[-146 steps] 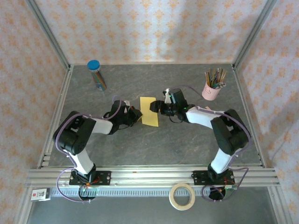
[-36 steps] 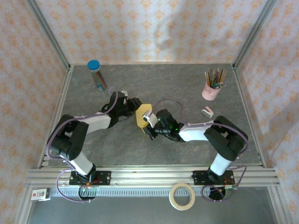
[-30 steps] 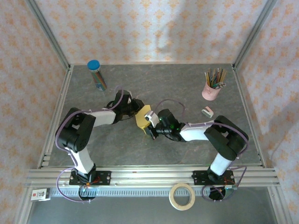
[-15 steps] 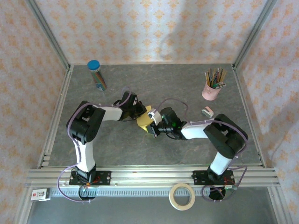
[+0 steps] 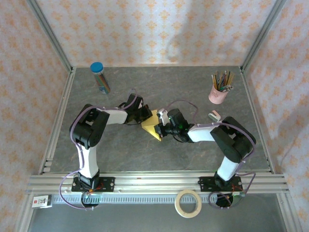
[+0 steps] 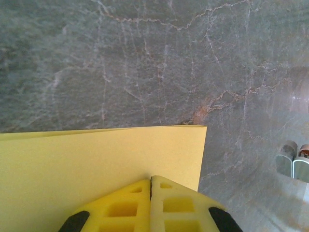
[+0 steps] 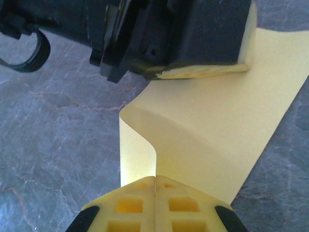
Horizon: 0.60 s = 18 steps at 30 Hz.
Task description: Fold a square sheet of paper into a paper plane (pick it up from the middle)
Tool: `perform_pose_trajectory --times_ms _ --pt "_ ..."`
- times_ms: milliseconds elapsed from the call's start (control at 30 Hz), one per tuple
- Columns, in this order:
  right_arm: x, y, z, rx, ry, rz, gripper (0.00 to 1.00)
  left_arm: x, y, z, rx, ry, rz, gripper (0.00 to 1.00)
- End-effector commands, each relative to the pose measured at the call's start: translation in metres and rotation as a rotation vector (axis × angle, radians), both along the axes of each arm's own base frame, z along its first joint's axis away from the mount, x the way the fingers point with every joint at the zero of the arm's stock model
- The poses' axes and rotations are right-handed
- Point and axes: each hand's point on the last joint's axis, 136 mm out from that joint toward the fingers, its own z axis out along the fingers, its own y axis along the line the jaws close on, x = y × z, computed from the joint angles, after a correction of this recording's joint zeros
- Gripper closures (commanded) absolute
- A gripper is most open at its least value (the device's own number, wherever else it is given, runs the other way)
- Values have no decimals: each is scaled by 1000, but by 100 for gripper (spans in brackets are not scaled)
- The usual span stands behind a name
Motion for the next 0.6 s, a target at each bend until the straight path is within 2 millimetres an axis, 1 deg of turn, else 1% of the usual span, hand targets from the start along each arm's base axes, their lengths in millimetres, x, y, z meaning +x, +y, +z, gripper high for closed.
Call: perform_pose_trajectory --times_ms 0,167,367,567 --pt "16 -6 0 -27 -14 -75 100 -22 5 -33 83 99 -36 96" --pt "17 -8 -5 -40 -8 -89 100 -22 4 -34 80 101 -42 96" --pt "15 -5 -10 -43 12 -70 100 -23 0 -34 74 99 -52 97" --pt "14 -7 -18 -66 34 -72 100 -20 -1 -26 82 82 -67 97"
